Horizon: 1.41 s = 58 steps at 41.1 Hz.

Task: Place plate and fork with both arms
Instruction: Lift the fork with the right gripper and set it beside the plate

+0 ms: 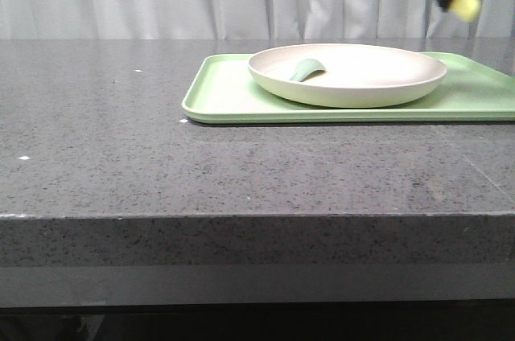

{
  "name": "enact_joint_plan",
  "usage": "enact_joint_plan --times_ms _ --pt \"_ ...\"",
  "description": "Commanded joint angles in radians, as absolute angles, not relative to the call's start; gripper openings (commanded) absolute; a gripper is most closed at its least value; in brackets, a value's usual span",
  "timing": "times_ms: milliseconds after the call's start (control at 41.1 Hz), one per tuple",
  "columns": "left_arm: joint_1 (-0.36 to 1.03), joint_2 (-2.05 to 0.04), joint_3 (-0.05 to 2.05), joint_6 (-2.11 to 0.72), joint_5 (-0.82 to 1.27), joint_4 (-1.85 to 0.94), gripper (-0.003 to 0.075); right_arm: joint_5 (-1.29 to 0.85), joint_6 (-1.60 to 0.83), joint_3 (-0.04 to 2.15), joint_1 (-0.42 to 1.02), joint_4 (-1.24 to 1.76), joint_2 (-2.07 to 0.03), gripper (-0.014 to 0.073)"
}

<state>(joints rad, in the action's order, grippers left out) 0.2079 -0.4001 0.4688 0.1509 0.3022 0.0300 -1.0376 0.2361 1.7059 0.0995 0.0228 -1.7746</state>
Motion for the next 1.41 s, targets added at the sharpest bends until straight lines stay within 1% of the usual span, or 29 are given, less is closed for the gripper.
enact_joint_plan --times_ms 0,195,365,438,511,657,730,827,997,1070,1143,1216,1314,1387 --pt "0.204 -0.406 0.495 0.153 0.217 0.032 -0.0018 -1.014 0.187 1.707 0.055 -0.006 -1.723 0.0040" --pt "0.204 -0.406 0.495 0.153 0.217 0.032 -0.0018 -0.892 0.141 1.579 0.028 -0.010 -1.732 0.0040" --pt "0.204 -0.406 0.495 0.153 0.217 0.032 -0.0018 -0.870 0.141 1.537 0.013 -0.011 -1.768 0.0055" --pt "0.204 -0.406 0.495 0.153 0.217 0.032 -0.0018 -0.869 0.141 1.537 0.007 -0.012 -1.786 0.0088" --pt "0.204 -0.406 0.495 0.153 0.217 0.032 -0.0018 -0.868 0.141 1.537 0.002 -0.012 -1.801 0.0142" --pt "0.204 -0.406 0.495 0.153 0.217 0.032 -0.0018 -0.867 0.141 1.540 -0.002 -0.013 -1.808 0.0293" --pt "0.204 -0.406 0.495 0.153 0.217 0.032 -0.0018 -0.854 0.141 1.545 -0.002 -0.014 -1.801 0.0351" --pt "0.204 -0.406 0.495 0.153 0.217 0.032 -0.0018 -0.867 0.141 1.566 -0.002 -0.014 -1.774 0.0386" --pt "0.204 -0.406 0.495 0.153 0.217 0.032 -0.0018 -0.872 0.141 1.585 0.003 -0.014 -1.666 0.0367" --pt "0.204 -0.406 0.495 0.153 0.217 0.032 -0.0018 -0.863 0.141 1.571 0.014 -0.014 -1.605 0.0302" --pt "0.204 -0.406 0.495 0.153 0.217 0.032 -0.0018 -0.817 0.141 1.523 0.040 -0.014 -1.534 0.0204" --pt "0.204 -0.406 0.495 0.153 0.217 0.032 -0.0018 -0.765 0.141 1.450 0.071 -0.014 -1.458 0.0127" --pt "0.204 -0.406 0.495 0.153 0.217 0.032 -0.0018 -0.688 0.141 1.323 0.112 -0.014 -1.346 0.0055" --pt "0.204 -0.406 0.495 0.153 0.217 0.032 -0.0018 -0.626 0.141 1.238 0.135 -0.014 -1.274 0.0026"
